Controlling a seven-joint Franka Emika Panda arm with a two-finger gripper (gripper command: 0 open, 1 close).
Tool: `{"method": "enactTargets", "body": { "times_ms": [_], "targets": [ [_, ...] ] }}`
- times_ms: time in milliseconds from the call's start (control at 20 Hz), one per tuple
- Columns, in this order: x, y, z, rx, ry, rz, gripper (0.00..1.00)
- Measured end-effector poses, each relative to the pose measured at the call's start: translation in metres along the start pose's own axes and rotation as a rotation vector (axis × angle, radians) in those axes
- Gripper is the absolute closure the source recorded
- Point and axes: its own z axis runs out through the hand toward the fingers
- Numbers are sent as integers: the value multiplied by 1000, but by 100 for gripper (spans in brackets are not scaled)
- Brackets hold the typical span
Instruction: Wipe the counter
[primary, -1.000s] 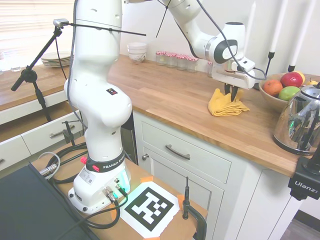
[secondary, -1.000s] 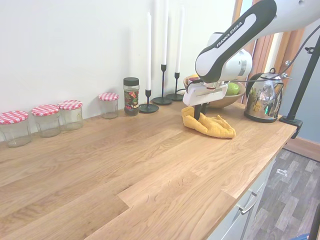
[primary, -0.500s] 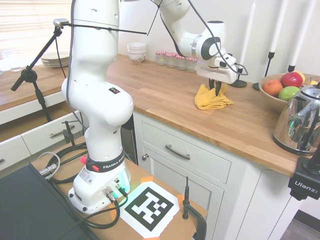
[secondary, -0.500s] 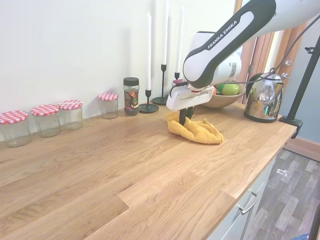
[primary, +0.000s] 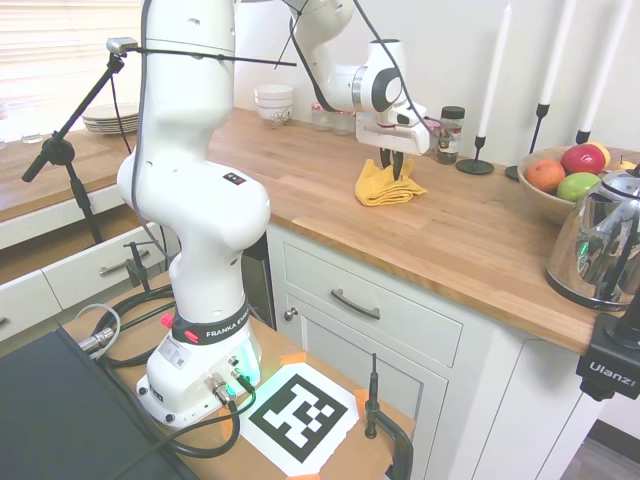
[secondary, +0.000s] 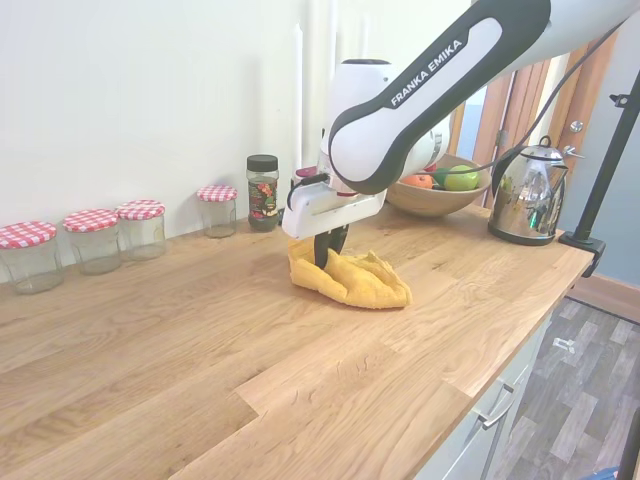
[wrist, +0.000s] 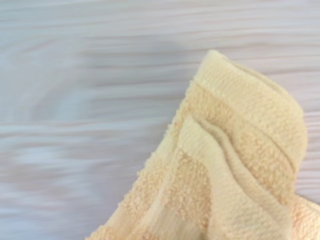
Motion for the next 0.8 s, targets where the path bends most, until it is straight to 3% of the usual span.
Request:
{"method": "enactTargets", "body": {
  "times_ms": [450,800],
  "targets": [
    [-100,-72,-7,13,40,-75,100],
    [-128,-88,-10,17,48,-103,100]
  ]
}}
